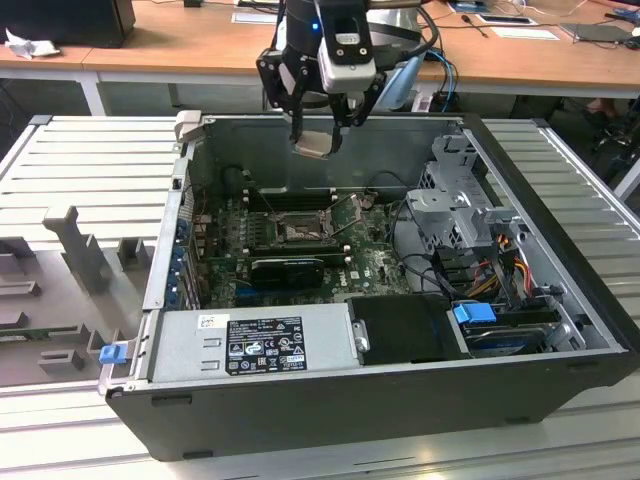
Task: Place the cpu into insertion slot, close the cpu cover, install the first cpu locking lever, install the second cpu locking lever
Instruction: 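Place the cpu into insertion slot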
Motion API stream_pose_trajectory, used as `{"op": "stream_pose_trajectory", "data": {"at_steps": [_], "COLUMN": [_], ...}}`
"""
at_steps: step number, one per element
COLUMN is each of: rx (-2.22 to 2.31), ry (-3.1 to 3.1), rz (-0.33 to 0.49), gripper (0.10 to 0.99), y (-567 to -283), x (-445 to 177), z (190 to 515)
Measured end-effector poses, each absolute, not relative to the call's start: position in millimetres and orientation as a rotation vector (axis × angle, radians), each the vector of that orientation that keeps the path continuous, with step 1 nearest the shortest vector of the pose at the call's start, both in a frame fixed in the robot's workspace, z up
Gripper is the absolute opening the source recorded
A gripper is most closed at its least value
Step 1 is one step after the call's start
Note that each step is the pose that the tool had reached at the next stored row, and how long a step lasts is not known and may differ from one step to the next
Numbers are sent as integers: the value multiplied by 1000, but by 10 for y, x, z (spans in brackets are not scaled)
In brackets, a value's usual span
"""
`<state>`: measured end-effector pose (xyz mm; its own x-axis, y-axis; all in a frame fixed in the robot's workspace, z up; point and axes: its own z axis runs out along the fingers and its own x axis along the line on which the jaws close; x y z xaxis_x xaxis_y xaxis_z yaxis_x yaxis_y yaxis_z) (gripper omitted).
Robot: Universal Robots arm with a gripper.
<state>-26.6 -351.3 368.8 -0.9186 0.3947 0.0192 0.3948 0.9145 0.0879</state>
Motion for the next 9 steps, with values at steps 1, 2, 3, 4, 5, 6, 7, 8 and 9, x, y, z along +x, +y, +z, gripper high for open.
{"op": "stream_pose_trajectory", "data": {"at_steps": [1,2,3,4,5,6,7,8,9], "rx": [-651,-681,-710,-731,-750,-784,-819,-855,-894], "ry": [-3070,-3064,-3058,-3054,-3050,-3042,-3034,-3025,-3015], "rz": [-141,-141,-142,-142,-142,-142,-141,-142,-142], "gripper": [529,529,529,529,529,529,529,529,529], "y": [-3513,-3513,-3513,-3513,-3513,-3513,-3513,-3513,-3513], "x": [-266,-265,-266,-266,-266,-266,-266,-266,-266], "z": [3687,3686,3684,3684,3683,3682,3681,3679,3677]}}
